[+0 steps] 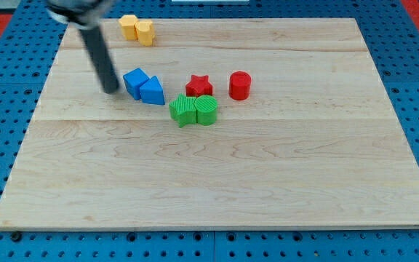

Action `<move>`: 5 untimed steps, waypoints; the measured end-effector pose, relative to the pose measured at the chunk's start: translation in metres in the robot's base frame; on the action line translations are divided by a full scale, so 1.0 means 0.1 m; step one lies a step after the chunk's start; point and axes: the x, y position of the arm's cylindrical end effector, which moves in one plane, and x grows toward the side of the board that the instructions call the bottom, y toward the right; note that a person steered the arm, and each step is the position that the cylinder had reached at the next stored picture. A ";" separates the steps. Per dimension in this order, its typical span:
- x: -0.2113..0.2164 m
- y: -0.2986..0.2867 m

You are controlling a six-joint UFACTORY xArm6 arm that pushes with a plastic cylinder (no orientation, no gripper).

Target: Push the blue blocks into the group of blocks

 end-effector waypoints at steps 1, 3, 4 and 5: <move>0.05 0.18; -0.97 -0.87; -0.89 0.27; -0.41 0.29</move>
